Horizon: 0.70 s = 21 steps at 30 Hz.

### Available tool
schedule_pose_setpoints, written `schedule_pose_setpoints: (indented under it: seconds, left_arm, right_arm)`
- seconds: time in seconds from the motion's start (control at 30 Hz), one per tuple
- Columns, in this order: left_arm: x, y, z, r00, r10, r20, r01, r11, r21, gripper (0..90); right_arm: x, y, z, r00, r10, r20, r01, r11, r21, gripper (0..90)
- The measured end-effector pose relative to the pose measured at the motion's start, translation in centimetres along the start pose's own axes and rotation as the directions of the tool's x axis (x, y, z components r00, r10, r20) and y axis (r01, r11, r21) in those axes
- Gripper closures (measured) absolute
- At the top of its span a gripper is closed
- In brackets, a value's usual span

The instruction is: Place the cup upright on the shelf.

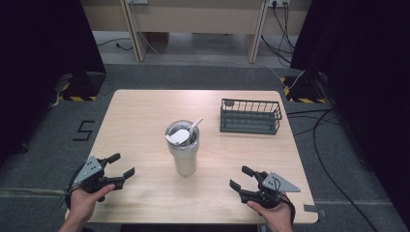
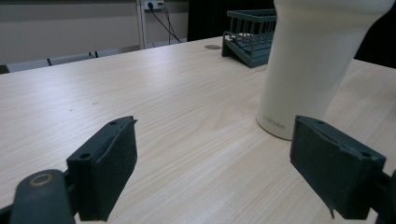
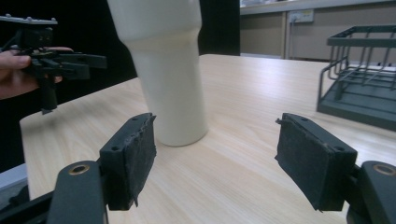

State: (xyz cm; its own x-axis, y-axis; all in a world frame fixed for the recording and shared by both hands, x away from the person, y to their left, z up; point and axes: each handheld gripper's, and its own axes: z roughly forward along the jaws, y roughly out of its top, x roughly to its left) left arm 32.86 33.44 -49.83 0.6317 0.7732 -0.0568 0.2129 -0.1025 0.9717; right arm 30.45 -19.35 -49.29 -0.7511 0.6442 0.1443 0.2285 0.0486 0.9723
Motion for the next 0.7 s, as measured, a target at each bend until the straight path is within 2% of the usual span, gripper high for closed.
schedule_pose_setpoints:
  seconds: [0.13, 0.23, 0.33, 0.6, 0.7]
  left_arm:
    - [0.0, -0.2, 0.1, 1.0, -0.004, 0.0, 0.004, 1.0, 0.002, 14.5]
    - [0.1, -0.3, 0.1, 1.0, -0.003, -0.006, 0.003, 1.0, 0.007, 14.5]
    - [0.1, -0.3, 0.1, 1.0, -0.007, -0.006, 0.007, 1.0, 0.005, 14.4]
    - [0.2, -0.4, 0.3, 0.9997, -0.018, -0.016, 0.018, 0.9998, 0.003, 14.4]
    - [0.2, -0.5, 0.3, 0.9996, -0.025, -0.016, 0.025, 0.9997, 0.005, 14.5]
  right_arm:
    - [0.5, 0.3, 0.7, 0.9997, 0.013, -0.02, -0.013, 1.0, 0.014, 29.3]
    - [1.1, 0.8, 2.0, 0.9993, -0.017, -0.032, 0.018, 1.0, 0.015, 28.7]
    - [1.4, 1.3, 2.9, 0.999, -0.018, -0.042, 0.018, 1.0, -0.002, 27.3]
    - [1.4, 1.7, 5.3, 0.9982, -0.022, -0.056, 0.022, 1.0, -0.007, 23.4]
    - [1.4, 1.9, 6.8, 0.9972, -0.033, -0.067, 0.033, 0.999, 0.0, 22.1]
